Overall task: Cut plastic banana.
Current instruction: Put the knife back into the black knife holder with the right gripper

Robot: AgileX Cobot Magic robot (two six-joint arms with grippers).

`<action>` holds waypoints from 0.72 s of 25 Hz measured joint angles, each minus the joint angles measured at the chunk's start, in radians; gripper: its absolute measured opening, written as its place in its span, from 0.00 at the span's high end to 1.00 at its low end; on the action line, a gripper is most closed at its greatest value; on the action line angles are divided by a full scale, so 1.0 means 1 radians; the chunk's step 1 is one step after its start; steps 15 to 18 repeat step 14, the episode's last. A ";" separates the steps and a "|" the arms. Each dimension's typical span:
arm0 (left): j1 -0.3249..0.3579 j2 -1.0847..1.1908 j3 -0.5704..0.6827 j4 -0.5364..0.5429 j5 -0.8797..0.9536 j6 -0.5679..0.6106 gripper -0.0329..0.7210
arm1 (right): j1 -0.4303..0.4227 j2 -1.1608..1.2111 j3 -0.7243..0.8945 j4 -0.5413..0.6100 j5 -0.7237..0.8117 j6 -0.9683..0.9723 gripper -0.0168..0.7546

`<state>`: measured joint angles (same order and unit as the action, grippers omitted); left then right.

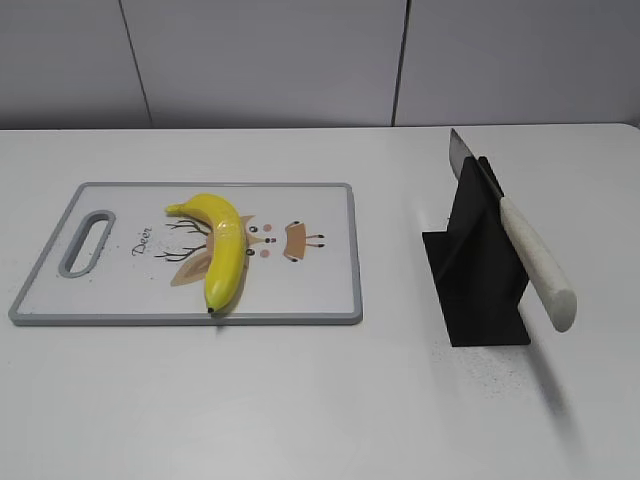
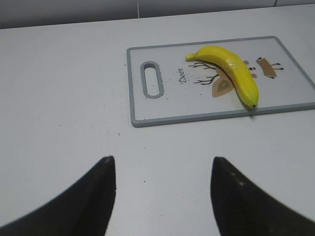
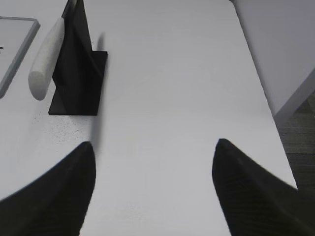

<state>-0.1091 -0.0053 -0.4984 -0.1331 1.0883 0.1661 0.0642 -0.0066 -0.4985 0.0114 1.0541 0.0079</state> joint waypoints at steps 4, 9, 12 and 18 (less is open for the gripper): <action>0.000 0.000 0.000 0.000 0.000 0.000 0.19 | -0.019 0.000 0.000 0.000 -0.001 0.000 0.25; 0.034 0.000 0.000 -0.001 0.000 0.000 0.19 | -0.020 0.000 0.000 0.000 -0.001 0.000 0.25; 0.056 0.000 0.000 -0.001 0.000 0.000 0.19 | -0.020 0.000 0.000 0.000 -0.001 0.000 0.25; 0.058 0.000 0.000 -0.001 0.000 0.000 0.19 | -0.020 0.000 0.000 0.000 -0.001 0.000 0.25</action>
